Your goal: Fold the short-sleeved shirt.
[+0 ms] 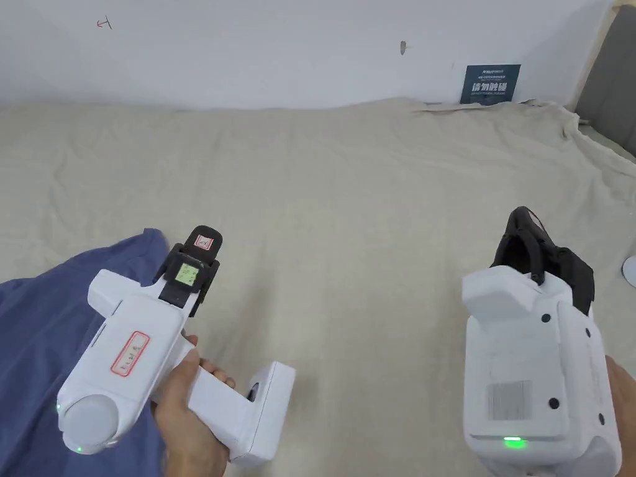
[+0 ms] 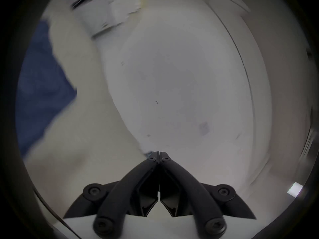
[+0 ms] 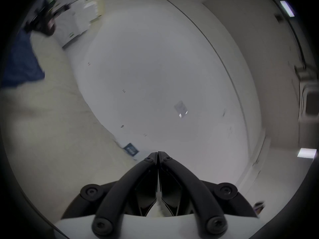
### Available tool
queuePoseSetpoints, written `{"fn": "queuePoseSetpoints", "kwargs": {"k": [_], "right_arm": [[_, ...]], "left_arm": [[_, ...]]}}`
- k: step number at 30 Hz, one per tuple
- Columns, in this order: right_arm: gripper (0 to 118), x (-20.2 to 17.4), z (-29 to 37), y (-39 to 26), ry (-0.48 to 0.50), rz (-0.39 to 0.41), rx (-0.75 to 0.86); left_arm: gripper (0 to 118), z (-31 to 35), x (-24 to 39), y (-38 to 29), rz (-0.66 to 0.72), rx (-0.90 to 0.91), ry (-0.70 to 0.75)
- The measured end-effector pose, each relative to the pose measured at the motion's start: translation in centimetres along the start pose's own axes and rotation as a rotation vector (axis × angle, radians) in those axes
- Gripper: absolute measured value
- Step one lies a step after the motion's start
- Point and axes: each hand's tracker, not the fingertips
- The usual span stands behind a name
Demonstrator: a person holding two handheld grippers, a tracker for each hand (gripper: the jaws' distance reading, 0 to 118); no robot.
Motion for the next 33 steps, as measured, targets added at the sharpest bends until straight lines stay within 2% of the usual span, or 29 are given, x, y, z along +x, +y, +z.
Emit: {"fn": "queuePoseSetpoints", "kwargs": {"k": [2,6,8,9,10,18,33], "right_arm": [[0,1.2,-0.3,-0.2,0.050,-0.196,-0.066],[0,3.3,-1.0,-1.6,0.206,-0.681,-0.200],[0,3.7,-1.2,-2.4,0.256,-0.819,-0.217],[0,3.6,-1.0,-2.2,0.254,-0.845,-0.229],[0,3.6,-1.0,-2.4,0.261,-0.860,-0.234],[0,3.1,-0.5,-1.1,0.246,-0.791,-0.228],[0,3.2,-0.8,-0.8,0.255,-0.768,-0.216]], "left_arm": [[0,0.1,2.2,-0.3,-0.341,0.021,0.084],[0,-0.3,4.8,-2.8,-0.939,0.075,0.200],[0,-0.7,4.7,-3.8,-1.084,0.079,0.247],[0,-0.7,4.6,-4.1,-1.111,0.073,0.246],[0,-0.7,4.4,-4.3,-1.104,0.068,0.254],[0,-0.6,3.1,-3.3,-0.979,0.052,0.270],[0,-0.4,2.9,-3.2,-0.985,0.040,0.272]]}}
